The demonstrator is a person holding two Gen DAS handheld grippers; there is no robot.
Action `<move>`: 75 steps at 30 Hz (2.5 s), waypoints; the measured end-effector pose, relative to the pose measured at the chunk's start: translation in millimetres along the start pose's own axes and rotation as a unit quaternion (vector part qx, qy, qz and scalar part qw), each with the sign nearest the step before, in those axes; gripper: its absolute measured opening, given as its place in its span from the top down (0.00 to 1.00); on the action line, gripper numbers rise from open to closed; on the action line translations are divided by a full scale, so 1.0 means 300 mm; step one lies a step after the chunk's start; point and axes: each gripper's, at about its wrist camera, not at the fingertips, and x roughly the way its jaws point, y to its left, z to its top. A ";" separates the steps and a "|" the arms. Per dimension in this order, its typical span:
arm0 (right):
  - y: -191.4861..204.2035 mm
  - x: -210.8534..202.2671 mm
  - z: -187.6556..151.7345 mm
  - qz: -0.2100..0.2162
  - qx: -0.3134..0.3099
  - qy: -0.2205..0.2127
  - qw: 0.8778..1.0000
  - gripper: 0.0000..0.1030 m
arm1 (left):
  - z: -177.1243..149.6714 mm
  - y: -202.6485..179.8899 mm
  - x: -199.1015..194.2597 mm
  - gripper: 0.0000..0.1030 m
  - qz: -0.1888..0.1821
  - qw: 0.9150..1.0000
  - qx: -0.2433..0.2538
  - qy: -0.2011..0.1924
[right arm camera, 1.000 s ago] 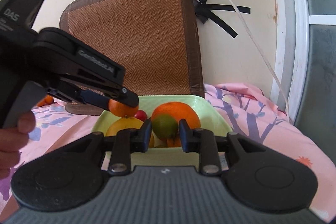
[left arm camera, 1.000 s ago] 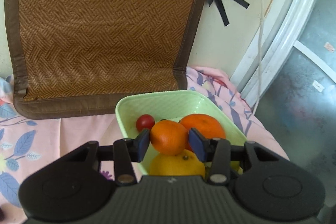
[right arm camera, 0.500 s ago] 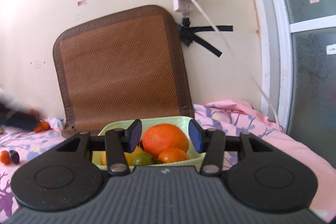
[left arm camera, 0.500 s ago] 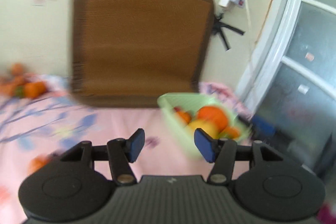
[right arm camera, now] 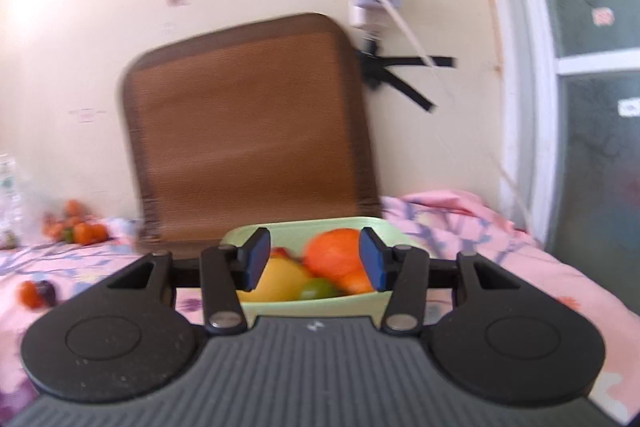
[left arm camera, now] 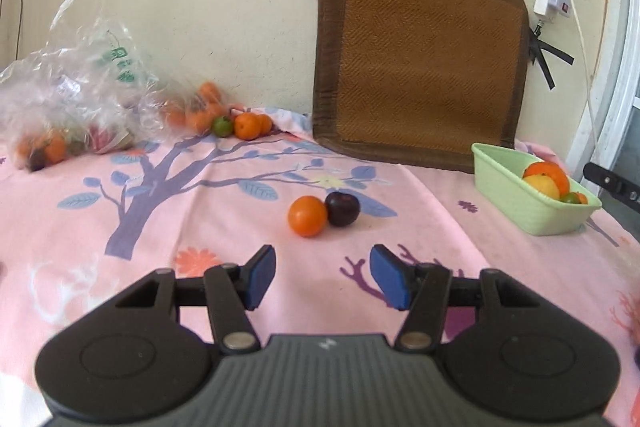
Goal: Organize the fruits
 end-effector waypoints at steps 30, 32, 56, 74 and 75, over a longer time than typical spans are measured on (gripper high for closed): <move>0.221 0.029 -0.066 0.143 0.052 0.103 0.983 0.47 | 0.000 0.044 -0.010 0.48 -0.021 0.999 -0.034 -0.010; 0.217 0.030 -0.065 0.143 0.054 0.104 0.983 0.46 | -0.001 0.045 -0.008 0.48 -0.022 0.999 -0.035 -0.010; 0.213 0.035 -0.067 0.145 0.056 0.105 0.982 0.46 | 0.001 0.051 -0.002 0.48 -0.027 0.999 -0.039 -0.005; 0.207 0.032 -0.074 0.148 0.060 0.102 0.982 0.45 | 0.002 0.054 0.004 0.48 -0.027 0.999 -0.046 0.001; 0.207 0.033 -0.074 0.148 0.060 0.102 0.982 0.45 | 0.002 0.055 0.004 0.48 -0.027 0.999 -0.047 0.001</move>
